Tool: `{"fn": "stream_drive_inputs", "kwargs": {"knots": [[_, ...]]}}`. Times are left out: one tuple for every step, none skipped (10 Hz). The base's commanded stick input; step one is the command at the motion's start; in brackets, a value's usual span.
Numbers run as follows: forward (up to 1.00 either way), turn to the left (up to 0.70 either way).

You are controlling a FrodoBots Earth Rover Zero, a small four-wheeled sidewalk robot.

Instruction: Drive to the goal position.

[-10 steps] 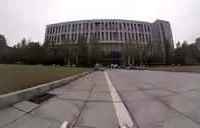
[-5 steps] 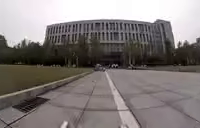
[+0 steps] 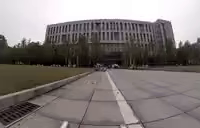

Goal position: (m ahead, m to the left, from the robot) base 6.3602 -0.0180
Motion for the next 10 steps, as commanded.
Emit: {"fn": "stream_drive_inputs", "kwargs": {"knots": [[0.70,0.00],[0.70,0.00],[0.70,0.00],[0.70,0.00],[0.70,0.00],[0.70,0.00],[0.70,0.00],[0.70,0.00],[0.70,0.00],[0.70,0.00]]}}
